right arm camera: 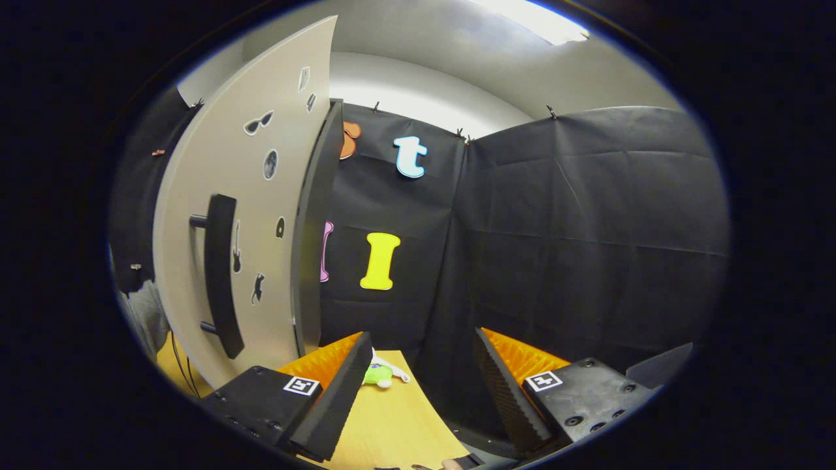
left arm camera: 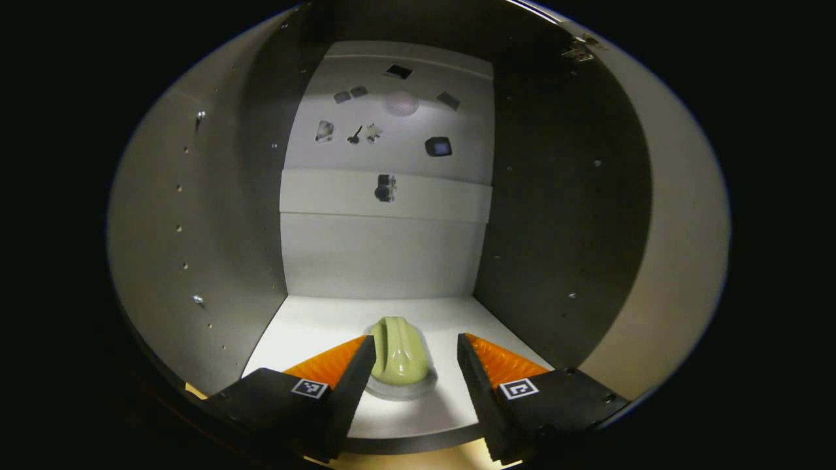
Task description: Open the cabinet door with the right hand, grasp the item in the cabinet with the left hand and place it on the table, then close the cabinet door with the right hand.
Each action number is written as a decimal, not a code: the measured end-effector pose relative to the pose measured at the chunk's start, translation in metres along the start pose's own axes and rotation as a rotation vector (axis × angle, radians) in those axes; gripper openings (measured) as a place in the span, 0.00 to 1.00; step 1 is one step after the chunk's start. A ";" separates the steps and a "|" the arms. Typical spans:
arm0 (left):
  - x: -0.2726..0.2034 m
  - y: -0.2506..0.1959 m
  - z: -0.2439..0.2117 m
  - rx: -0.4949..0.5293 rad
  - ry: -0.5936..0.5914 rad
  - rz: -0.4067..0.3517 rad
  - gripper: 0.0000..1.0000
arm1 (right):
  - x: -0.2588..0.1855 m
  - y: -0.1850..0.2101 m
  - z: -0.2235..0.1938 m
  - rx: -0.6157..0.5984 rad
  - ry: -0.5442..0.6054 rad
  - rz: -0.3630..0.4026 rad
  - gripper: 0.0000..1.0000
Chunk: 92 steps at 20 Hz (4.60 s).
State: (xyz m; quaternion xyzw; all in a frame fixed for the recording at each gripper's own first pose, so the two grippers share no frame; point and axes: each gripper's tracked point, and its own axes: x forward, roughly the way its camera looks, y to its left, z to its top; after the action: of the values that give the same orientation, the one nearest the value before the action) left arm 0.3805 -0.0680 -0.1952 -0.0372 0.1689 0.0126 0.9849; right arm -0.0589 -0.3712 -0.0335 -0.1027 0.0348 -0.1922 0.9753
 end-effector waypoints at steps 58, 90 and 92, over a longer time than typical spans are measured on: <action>-0.338 -0.045 -0.302 -0.131 0.002 0.193 0.27 | -0.090 0.068 -0.044 0.001 -0.051 0.208 0.97; -0.408 -0.071 -0.245 0.022 -0.050 0.025 0.69 | -0.075 0.091 -0.009 0.083 -0.070 0.377 0.98; -0.430 -0.065 -0.203 0.049 -0.084 -0.020 0.65 | -0.075 0.100 0.001 0.098 -0.085 0.397 0.98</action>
State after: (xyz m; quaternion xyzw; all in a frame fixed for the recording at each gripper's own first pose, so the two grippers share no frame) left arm -0.0898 -0.1541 -0.2377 -0.0144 0.1273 -0.0001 0.9918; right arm -0.0912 -0.2516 -0.0514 -0.0542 0.0036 0.0068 0.9985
